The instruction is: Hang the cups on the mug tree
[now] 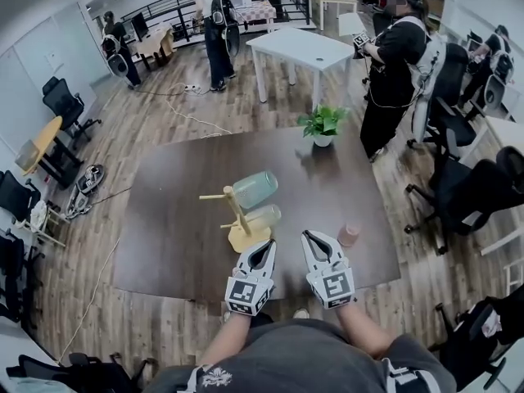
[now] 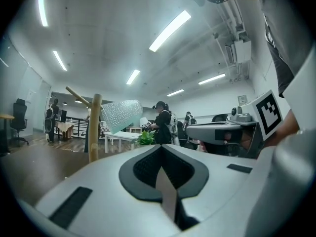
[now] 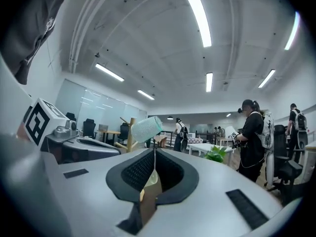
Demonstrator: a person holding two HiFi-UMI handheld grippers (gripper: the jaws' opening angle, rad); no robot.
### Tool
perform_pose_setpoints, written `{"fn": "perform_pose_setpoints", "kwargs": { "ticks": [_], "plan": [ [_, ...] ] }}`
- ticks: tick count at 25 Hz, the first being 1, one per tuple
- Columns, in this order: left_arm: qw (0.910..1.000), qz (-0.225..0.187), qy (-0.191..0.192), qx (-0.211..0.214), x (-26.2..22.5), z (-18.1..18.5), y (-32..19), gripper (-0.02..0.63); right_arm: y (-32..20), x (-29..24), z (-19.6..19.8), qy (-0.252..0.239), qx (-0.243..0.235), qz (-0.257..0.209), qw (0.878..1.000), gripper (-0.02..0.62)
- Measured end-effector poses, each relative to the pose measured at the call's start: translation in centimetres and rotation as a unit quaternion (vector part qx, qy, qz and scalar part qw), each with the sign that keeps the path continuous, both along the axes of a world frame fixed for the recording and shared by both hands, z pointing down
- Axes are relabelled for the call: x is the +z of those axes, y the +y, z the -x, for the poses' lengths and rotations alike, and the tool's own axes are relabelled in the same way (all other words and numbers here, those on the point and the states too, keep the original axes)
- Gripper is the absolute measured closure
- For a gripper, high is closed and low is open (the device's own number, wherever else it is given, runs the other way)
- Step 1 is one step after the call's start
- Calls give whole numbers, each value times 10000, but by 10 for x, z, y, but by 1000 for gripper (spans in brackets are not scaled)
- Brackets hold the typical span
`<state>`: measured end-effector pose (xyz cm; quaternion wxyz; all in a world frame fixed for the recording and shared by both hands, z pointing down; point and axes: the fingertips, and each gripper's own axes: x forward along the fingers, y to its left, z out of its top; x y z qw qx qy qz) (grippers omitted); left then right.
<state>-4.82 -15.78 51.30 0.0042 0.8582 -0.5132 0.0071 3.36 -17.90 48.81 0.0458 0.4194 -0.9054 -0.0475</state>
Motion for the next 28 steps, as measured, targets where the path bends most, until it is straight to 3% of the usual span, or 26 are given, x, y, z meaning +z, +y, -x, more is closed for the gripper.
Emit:
{"fn": "perform_pose_setpoints", "kwargs": {
  "ticks": [16,28],
  "plan": [
    [9998,-77,70,189,2,-14,-13,601,-14,-1,-19,-265,306,-46,9992,563],
    [9983,100,-61,567,18,-49,-31,601,-12,40,-92,-305,1159,473,9917,563]
  ]
}}
